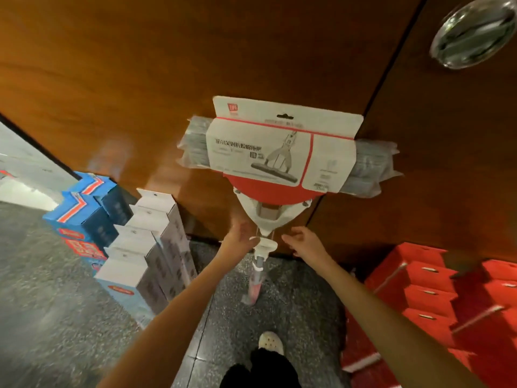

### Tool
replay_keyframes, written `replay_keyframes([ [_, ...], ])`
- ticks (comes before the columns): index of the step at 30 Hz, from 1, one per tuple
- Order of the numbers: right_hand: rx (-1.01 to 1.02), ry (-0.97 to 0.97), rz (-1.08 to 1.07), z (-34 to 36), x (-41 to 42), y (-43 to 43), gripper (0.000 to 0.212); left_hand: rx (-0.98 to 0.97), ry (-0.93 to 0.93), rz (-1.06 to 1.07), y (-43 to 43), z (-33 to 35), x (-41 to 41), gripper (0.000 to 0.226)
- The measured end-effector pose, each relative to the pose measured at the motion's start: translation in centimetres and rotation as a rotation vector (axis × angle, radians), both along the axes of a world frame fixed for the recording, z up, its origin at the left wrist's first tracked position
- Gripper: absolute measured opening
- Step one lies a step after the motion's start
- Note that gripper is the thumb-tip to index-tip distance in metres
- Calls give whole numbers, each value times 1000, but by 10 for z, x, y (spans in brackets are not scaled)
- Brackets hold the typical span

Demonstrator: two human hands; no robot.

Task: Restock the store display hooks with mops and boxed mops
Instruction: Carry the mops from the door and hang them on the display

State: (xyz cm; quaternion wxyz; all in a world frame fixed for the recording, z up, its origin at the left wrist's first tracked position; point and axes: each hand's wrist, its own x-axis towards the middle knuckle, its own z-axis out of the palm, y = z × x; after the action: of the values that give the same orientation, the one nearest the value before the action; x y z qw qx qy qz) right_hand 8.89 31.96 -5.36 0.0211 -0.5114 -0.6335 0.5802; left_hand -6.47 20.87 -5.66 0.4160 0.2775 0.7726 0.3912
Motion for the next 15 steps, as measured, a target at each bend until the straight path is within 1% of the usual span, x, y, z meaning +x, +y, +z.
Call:
replay_keyframes([
  [2,7,-8,9,-34,0,4,58,5,-39,-11,8,-47,0,51],
  [4,-1,10,12,-67,-2,7,62,-19,-119,12,8,-98,2,67],
  [7,-6,100,-16,-104,-14,15,69,-53,-156,-10,5,-166,11,80],
  [8,-4,139,-29,-113,-19,18,68,-69,-164,-10,7,-183,15,81],
  [9,1,171,-28,-119,-24,22,63,-88,-167,8,11,-198,20,76],
  [11,0,229,-25,-126,-33,28,43,-96,-198,103,22,-219,26,54],
  [12,-21,257,-25,-128,-36,31,37,-88,-223,172,28,-226,29,45],
  [15,-73,306,50,-126,-46,37,28,-56,-268,375,37,-244,34,31],
])
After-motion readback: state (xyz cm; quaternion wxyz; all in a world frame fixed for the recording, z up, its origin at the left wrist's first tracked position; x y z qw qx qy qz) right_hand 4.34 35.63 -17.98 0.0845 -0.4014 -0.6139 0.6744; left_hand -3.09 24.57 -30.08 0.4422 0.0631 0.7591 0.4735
